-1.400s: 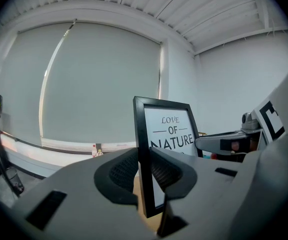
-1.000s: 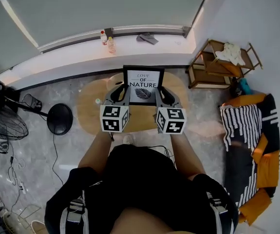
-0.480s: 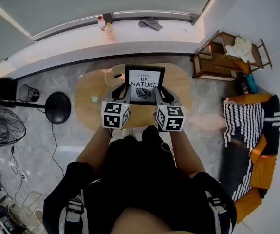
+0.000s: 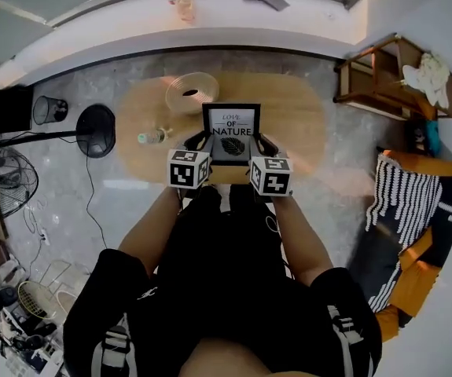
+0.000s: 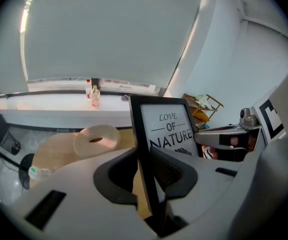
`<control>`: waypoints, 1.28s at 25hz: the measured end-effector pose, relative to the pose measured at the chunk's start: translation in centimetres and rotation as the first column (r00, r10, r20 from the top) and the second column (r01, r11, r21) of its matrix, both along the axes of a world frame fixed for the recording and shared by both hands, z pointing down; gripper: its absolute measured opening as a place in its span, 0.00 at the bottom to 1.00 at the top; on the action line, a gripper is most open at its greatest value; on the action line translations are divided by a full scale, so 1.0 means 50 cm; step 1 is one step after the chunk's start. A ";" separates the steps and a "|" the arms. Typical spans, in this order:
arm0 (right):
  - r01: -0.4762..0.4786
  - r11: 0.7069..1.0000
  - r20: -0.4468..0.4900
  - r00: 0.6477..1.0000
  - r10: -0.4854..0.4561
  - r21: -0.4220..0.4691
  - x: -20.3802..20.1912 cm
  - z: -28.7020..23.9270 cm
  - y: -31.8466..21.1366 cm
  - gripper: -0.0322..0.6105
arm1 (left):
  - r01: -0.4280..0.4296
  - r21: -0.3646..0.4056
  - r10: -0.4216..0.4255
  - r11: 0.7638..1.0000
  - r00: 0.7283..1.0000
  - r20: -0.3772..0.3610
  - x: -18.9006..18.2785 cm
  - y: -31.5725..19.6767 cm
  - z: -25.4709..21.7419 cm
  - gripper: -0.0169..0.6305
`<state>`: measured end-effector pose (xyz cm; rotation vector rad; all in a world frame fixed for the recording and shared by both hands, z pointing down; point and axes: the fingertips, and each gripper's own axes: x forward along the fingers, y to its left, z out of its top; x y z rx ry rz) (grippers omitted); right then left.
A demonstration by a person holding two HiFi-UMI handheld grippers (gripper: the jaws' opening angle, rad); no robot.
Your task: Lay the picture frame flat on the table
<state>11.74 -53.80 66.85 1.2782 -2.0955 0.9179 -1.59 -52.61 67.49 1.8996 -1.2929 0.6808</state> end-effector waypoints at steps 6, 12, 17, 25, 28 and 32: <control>0.026 0.977 -0.018 0.999 -0.030 -0.214 0.027 0.217 -0.007 0.19 | 0.040 -0.209 -0.044 0.977 0.999 -0.013 0.028 0.004 0.216 0.17; 0.026 0.940 -0.052 0.998 -0.046 -0.341 0.037 0.405 -0.009 0.19 | 0.034 -0.331 -0.050 0.943 0.998 -0.041 0.038 0.001 0.407 0.17; 0.003 0.901 -0.071 0.997 -0.038 -0.433 0.061 0.536 0.017 0.19 | 0.017 -0.410 -0.043 0.912 0.998 -0.055 0.060 0.021 0.533 0.17; 0.032 0.864 -0.097 0.991 -0.093 -0.502 0.055 0.692 0.055 0.19 | 0.012 -0.495 -0.050 0.869 0.997 -0.064 0.058 0.068 0.691 0.17; 0.047 0.860 -0.107 0.987 -0.117 -0.509 0.050 0.731 0.066 0.19 | 0.027 -0.503 -0.062 0.864 0.997 -0.053 0.054 0.081 0.728 0.17; 0.023 0.854 -0.146 0.982 -0.116 -0.519 0.052 0.762 0.062 0.19 | 0.045 -0.486 -0.076 0.873 0.996 -0.044 0.053 0.087 0.761 0.17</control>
